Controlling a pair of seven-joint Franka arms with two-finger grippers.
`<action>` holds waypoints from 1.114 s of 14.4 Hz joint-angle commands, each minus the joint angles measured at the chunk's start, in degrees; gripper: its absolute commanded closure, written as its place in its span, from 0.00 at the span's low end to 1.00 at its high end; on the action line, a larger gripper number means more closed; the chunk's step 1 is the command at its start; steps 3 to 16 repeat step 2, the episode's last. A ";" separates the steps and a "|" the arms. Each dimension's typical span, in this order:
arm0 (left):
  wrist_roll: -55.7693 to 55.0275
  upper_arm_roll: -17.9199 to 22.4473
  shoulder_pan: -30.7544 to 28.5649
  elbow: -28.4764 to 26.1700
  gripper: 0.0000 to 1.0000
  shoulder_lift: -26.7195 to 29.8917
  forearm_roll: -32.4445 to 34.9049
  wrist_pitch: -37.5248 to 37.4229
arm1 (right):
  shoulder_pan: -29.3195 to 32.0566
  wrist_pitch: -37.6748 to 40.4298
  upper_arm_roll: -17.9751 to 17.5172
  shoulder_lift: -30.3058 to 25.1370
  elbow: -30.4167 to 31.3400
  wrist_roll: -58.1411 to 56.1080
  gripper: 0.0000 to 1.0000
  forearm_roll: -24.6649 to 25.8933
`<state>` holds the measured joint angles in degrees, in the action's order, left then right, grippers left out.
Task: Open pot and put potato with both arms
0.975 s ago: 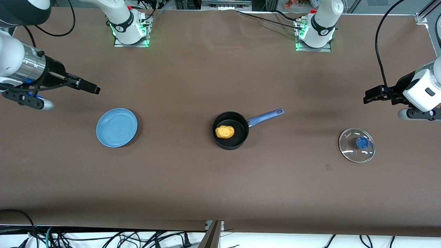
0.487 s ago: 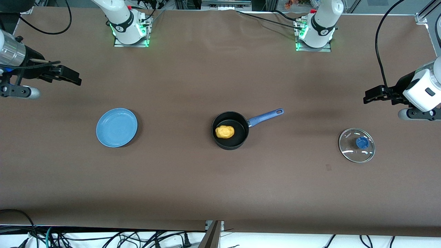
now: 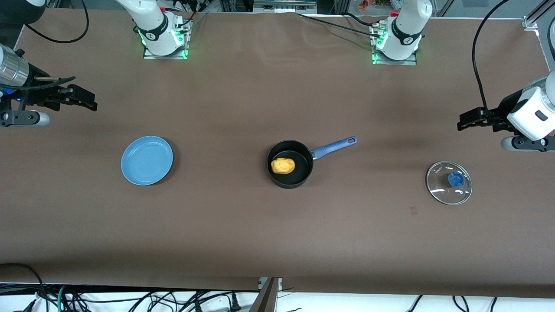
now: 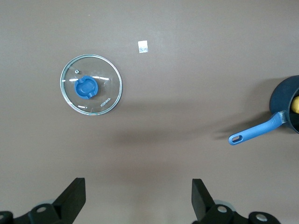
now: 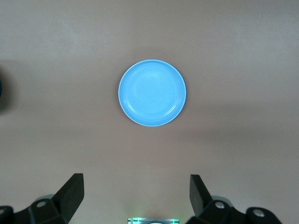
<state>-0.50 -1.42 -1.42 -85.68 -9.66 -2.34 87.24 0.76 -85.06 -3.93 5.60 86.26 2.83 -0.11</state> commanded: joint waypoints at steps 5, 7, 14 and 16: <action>-0.65 0.10 0.36 1.75 0.00 -0.89 0.93 -0.49 | 1.18 -0.02 -0.46 0.81 -1.97 -1.77 0.00 0.64; -0.65 0.10 0.36 1.75 0.00 -0.89 0.93 -0.49 | 1.18 -0.02 -0.46 0.81 -1.97 -1.77 0.00 0.64; -0.65 0.10 0.36 1.75 0.00 -0.89 0.93 -0.49 | 1.18 -0.02 -0.46 0.81 -1.97 -1.77 0.00 0.64; -0.65 0.10 0.36 1.75 0.00 -0.89 0.93 -0.49 | 1.18 -0.02 -0.46 0.81 -1.97 -1.77 0.00 0.64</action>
